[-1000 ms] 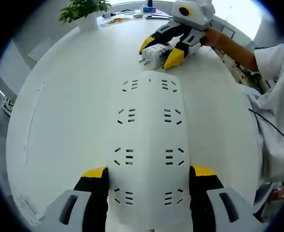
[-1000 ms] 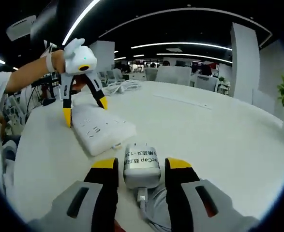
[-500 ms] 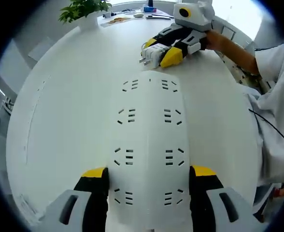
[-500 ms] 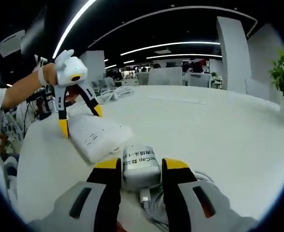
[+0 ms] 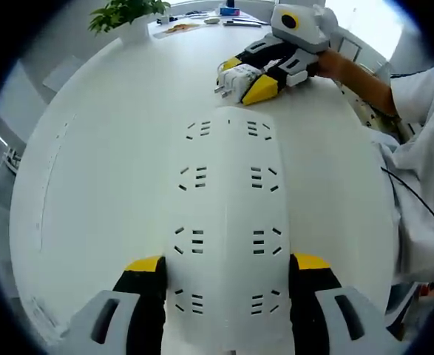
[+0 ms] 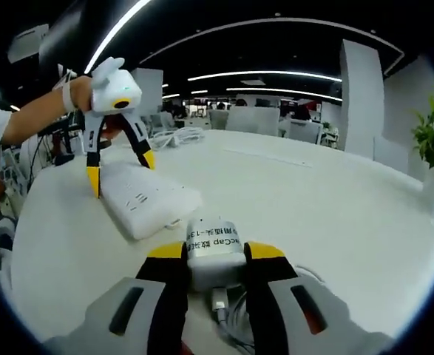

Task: Straighten the power strip on the desk, plug the charger into it

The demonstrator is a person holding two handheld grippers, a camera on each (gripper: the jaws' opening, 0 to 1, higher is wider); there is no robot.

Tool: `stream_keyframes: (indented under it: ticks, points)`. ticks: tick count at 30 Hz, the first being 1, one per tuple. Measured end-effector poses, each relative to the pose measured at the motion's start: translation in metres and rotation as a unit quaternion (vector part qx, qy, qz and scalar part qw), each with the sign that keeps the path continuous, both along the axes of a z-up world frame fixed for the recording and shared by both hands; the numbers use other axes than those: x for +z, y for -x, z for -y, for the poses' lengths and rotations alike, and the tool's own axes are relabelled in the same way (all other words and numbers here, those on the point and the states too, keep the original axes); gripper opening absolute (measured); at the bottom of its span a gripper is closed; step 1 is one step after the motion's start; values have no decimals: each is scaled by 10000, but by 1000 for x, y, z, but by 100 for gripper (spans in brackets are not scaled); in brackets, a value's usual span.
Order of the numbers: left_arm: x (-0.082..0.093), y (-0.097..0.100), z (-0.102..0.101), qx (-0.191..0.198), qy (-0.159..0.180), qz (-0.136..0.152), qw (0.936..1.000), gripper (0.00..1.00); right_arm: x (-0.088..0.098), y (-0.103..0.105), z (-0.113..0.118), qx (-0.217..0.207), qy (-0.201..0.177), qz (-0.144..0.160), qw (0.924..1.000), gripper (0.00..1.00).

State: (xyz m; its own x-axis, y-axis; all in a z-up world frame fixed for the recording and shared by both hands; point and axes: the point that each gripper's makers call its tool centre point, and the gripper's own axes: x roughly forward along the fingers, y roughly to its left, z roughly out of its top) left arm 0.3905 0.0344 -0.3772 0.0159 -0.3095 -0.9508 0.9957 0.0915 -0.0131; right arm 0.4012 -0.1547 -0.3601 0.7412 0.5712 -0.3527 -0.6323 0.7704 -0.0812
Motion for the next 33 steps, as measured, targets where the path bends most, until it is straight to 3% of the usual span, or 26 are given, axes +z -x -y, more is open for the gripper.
stream_keyframes:
  ticks: [5,8,22,33]
  points:
    - [0,0,0,-4,-35,0,10000,68,1,1,-2,56,-13,66,10000,28]
    - [0,0,0,5,-65,2,10000,68,1,5,-6,319,212,232,9990,28]
    - [-1,-1,1,-26,-232,-5,9997,67,-1,8,-9,433,-262,-90,9987,29]
    - [-1,-2,5,-253,-609,-3,9978,67,0,7,-8,389,-307,-64,9988,29]
